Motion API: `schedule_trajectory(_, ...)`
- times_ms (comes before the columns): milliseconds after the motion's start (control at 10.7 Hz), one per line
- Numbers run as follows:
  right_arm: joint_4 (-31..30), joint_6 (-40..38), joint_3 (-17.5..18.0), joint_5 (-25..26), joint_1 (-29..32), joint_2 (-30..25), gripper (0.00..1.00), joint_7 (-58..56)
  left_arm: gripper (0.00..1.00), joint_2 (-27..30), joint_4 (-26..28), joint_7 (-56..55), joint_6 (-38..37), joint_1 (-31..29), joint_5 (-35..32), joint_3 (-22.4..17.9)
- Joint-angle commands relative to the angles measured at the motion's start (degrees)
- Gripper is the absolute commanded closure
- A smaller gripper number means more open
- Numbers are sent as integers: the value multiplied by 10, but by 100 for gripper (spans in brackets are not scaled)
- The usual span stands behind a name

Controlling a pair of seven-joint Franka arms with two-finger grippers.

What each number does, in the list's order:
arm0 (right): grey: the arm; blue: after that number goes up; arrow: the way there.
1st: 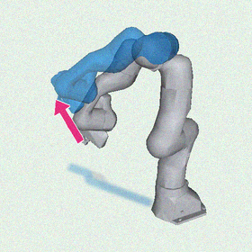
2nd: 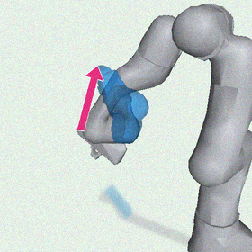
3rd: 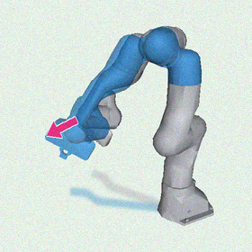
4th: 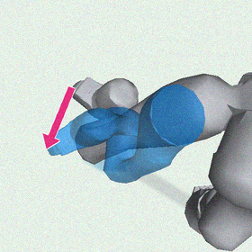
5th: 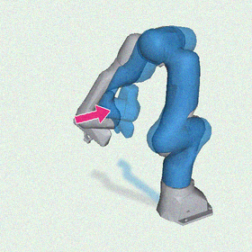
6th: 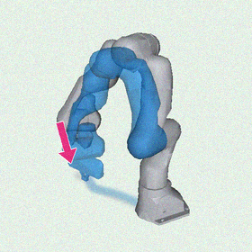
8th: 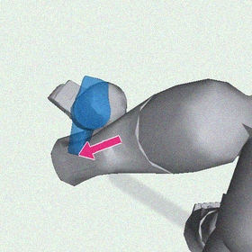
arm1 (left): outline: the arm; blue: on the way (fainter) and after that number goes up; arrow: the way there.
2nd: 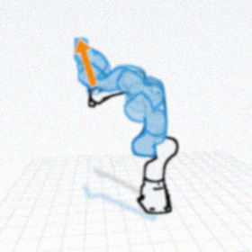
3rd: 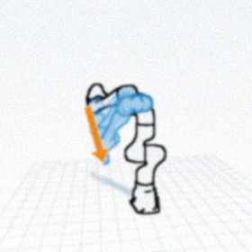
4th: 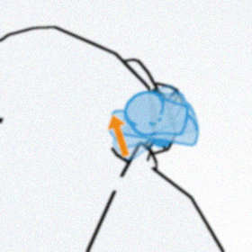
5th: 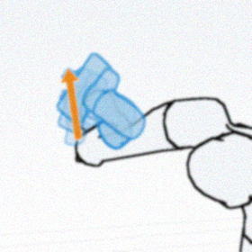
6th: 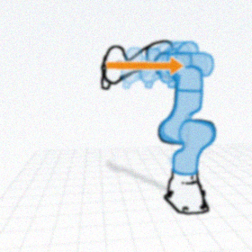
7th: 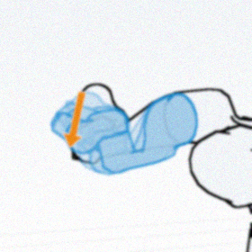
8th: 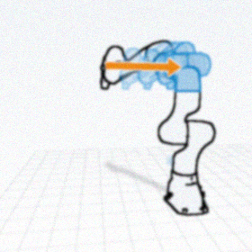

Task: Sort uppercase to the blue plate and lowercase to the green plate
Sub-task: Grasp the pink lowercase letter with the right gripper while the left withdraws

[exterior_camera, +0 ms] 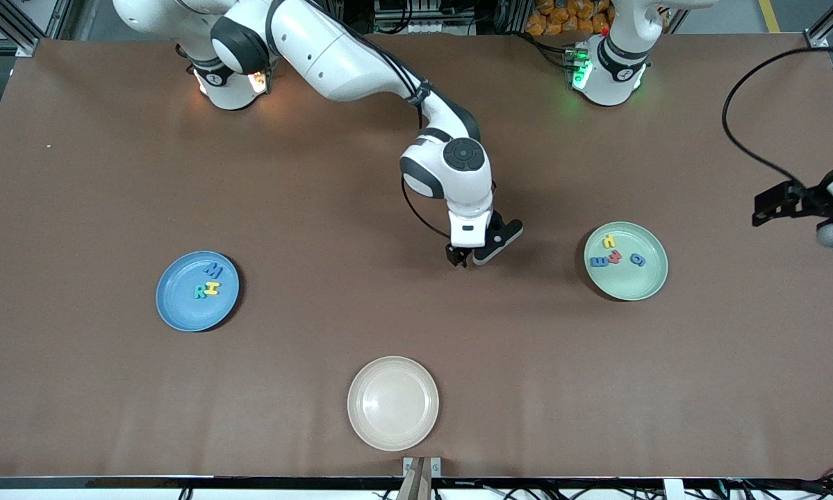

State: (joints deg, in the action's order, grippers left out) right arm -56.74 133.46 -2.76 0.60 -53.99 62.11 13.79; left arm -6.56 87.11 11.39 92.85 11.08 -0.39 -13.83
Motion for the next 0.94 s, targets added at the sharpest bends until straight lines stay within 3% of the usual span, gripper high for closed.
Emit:
schedule_trajectory(0, 27, 13, -6, 5, -7, 23, 15, -11, 0, 14, -4, -131, -51, 11, 8, 10)
schedule_trajectory(843, 26, 37, -3, 1, -8, 47, 30, 15, 0, 23, -13, -150, -51, 11, -14, 21)
